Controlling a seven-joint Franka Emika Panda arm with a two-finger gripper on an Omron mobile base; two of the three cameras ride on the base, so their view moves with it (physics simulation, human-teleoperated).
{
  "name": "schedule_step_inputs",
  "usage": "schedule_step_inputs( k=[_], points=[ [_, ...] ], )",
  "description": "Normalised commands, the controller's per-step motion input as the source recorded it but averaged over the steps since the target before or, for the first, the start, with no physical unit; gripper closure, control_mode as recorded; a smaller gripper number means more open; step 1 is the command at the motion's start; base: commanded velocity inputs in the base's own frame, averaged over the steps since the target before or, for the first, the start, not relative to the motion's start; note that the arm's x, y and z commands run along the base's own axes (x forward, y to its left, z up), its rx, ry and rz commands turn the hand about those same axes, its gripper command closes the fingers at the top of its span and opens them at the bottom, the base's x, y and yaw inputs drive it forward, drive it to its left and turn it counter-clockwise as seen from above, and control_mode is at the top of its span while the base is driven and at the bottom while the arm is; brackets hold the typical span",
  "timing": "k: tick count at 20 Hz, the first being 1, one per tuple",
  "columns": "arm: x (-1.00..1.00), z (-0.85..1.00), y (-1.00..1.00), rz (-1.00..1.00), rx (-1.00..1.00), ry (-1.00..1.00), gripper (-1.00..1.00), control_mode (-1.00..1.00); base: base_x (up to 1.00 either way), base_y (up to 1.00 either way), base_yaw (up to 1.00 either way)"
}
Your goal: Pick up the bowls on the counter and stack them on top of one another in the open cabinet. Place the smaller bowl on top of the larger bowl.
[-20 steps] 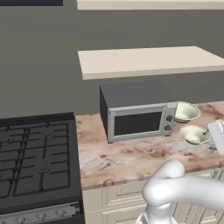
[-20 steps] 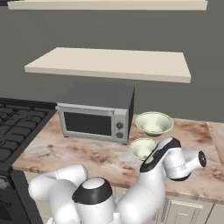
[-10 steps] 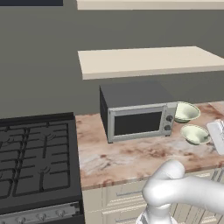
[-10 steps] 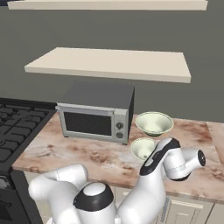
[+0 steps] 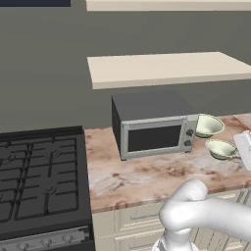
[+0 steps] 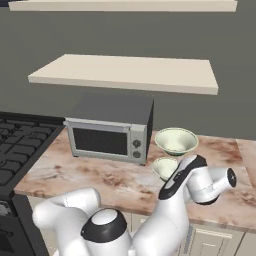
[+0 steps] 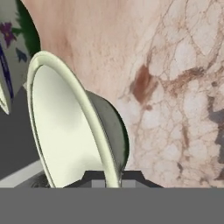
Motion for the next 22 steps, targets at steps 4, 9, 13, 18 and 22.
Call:
schedule_step_inputs(
  k=[4, 9, 13, 18, 22],
  points=[
    [0.00, 0.38, 0.00, -0.03, -0.02, -0.02, 1.00, -1.00, 0.00, 0.00, 0.00],
    [0.00, 0.41, 0.00, -0.04, -0.03, -0.05, 1.00, -1.00, 0.00, 0.00, 0.00],
    [0.00, 0.34, 0.00, -0.05, -0.04, -0.04, 1.00, -1.00, 0.00, 0.00, 0.00],
    [0.02, 0.27, 0.00, -0.06, -0.05, -0.08, 1.00, -1.00, 0.00, 0.00, 0.00],
    [0.15, 0.22, 0.00, -0.03, -0.06, -0.06, 1.00, -1.00, 0.00, 0.00, 0.00]
  ],
)
